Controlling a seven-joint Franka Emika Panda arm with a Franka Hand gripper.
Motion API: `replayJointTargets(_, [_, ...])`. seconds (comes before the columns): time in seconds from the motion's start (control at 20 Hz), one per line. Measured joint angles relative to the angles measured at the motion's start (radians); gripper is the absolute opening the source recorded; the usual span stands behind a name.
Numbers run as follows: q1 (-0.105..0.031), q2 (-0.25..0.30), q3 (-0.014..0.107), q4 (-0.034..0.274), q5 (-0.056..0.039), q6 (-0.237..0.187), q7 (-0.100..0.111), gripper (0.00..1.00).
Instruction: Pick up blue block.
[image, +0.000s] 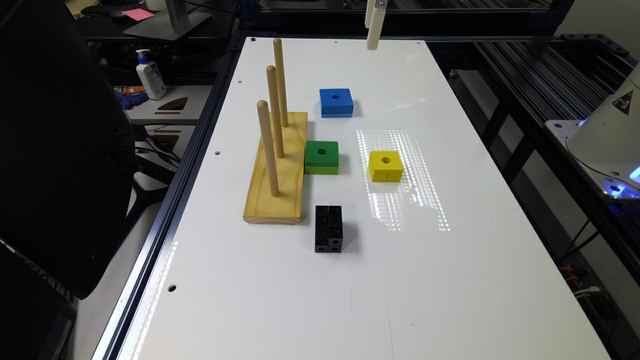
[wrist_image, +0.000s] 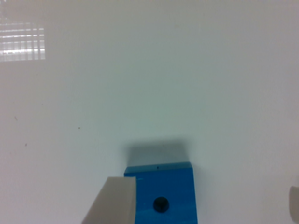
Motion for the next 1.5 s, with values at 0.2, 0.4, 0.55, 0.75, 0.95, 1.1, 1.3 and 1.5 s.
replayJointTargets(0.2, [-0.015, 0.0, 0.0, 0.0, 0.0, 0.0, -0.016, 1.0])
replayJointTargets(0.4, [-0.016, 0.0, 0.0, 0.001, 0.0, 0.0, -0.017, 1.0])
replayJointTargets(0.55, [-0.016, 0.0, 0.0, 0.001, 0.0, 0.0, -0.017, 1.0])
replayJointTargets(0.75, [-0.016, 0.034, 0.001, 0.001, 0.0, 0.025, -0.017, 1.0])
replayJointTargets(0.95, [-0.016, 0.102, 0.001, 0.001, 0.0, 0.093, -0.017, 1.0])
replayJointTargets(1.1, [-0.016, 0.124, 0.002, 0.004, 0.0, 0.113, -0.017, 1.0])
replayJointTargets(1.3, [-0.016, 0.131, 0.003, 0.007, 0.0, 0.113, -0.017, 1.0])
replayJointTargets(1.5, [-0.016, 0.174, 0.004, 0.007, 0.0, 0.147, -0.017, 1.0])
